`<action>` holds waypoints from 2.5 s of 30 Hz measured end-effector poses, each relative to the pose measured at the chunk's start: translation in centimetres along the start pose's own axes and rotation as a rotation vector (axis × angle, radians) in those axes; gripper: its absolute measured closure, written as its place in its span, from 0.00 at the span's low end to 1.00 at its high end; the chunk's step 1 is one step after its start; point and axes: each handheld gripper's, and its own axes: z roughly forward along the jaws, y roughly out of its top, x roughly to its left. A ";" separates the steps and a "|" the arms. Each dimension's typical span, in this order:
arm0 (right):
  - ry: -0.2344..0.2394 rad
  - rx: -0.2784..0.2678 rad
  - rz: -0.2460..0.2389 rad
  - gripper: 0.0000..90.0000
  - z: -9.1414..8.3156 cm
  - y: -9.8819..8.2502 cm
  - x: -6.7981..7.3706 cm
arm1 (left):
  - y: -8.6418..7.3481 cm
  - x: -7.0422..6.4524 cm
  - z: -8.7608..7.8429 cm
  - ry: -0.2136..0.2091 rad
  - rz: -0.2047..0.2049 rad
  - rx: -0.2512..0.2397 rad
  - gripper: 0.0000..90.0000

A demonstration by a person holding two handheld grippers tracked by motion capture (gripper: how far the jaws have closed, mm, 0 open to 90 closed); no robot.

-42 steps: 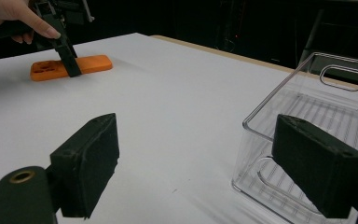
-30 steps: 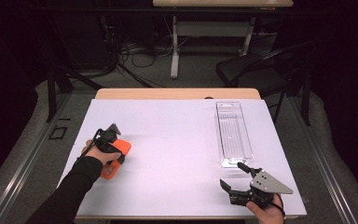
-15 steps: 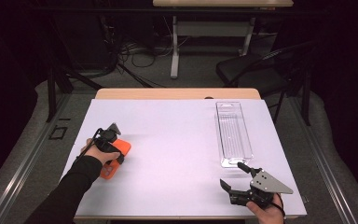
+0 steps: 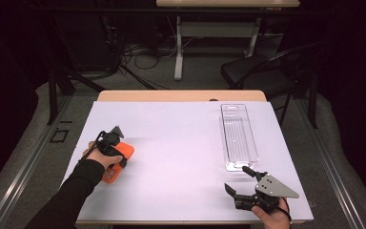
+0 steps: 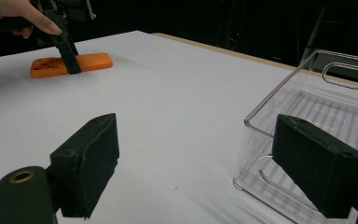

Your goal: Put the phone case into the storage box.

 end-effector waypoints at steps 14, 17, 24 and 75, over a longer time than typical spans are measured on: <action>-0.001 0.000 -0.001 0.16 0.1 0.0 0.0 | 0.0 -0.1 -0.3 0.009 0.029 -0.010 0.18; -0.001 0.000 -0.002 0.16 0.0 0.0 0.0 | 0.0 0.0 -0.6 0.004 0.030 -0.017 0.18; -0.003 -0.003 -0.001 0.16 0.1 0.0 0.0 | -0.1 -0.1 -1.7 0.001 0.061 -0.034 0.18; -0.007 0.033 -0.016 0.16 0.6 0.1 0.2 | 5.1 -14.7 -8.4 -0.085 0.516 -0.176 0.18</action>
